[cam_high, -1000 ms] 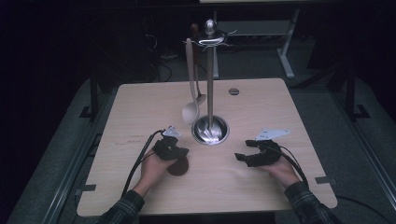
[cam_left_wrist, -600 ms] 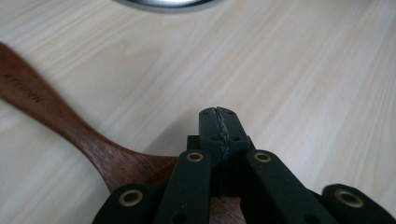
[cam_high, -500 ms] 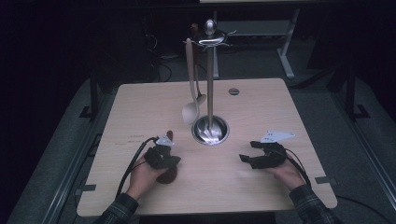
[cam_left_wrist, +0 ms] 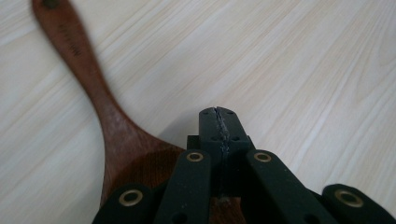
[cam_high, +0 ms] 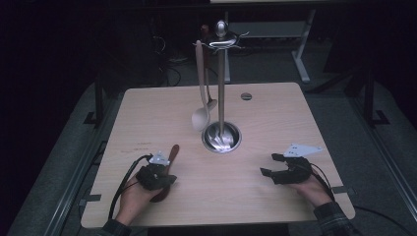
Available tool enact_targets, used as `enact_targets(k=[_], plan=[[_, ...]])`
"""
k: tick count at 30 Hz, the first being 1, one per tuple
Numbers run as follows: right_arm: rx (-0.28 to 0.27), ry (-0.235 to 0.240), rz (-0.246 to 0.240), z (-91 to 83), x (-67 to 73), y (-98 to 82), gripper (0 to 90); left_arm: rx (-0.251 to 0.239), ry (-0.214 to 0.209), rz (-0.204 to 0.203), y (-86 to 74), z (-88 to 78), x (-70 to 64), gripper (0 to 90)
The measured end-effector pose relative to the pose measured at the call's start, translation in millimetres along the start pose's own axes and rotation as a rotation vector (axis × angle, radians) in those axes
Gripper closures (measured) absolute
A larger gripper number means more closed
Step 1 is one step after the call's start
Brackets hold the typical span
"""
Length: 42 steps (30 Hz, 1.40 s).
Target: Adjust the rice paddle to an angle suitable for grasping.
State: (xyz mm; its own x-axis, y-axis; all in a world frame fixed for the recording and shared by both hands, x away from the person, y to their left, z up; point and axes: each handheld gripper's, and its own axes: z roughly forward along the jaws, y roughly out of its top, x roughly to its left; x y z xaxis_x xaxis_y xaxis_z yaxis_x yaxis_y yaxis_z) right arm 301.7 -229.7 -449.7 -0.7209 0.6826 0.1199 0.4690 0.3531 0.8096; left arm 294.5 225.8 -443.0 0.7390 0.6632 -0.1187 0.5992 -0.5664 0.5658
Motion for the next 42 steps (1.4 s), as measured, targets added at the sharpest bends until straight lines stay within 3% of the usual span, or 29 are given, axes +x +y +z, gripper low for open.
enact_targets(k=[10, 16, 19, 28, 32, 37, 42], plan=[[-0.006, -0.024, 0.024, -11.2, -6.4, -10.1, 24.7, -0.018, 0.024, -0.069, -15.8, -15.1, 13.3, 89.9], [0.014, -0.014, -0.001, -5.6, -2.7, -8.9, 24.6, -0.038, 0.006, -0.079, -11.4, -22.6, 17.5, 89.9], [0.024, -0.011, -0.004, -3.3, -2.0, -9.1, 24.6, -0.037, 0.024, -0.091, -6.2, -27.3, 22.3, 89.7], [0.029, -0.016, -0.003, -1.4, -3.1, -9.2, 24.6, -0.016, 0.086, -0.124, 12.6, -26.6, 45.1, 76.7], [0.036, -0.01, -0.004, 0.1, -3.7, -9.7, 24.6, 0.076, 0.071, -0.148, 21.1, -17.6, 54.9, 68.6], [0.043, -0.014, 0.003, -0.2, -3.3, -10.7, 24.7, 0.129, 0.067, -0.156, 28.9, -8.1, 58.6, 68.5], [0.04, -0.017, -0.002, -0.3, -4.7, -10.4, 24.7, 0.186, 0.071, -0.137, 33.0, 0.2, 58.5, 68.8]])
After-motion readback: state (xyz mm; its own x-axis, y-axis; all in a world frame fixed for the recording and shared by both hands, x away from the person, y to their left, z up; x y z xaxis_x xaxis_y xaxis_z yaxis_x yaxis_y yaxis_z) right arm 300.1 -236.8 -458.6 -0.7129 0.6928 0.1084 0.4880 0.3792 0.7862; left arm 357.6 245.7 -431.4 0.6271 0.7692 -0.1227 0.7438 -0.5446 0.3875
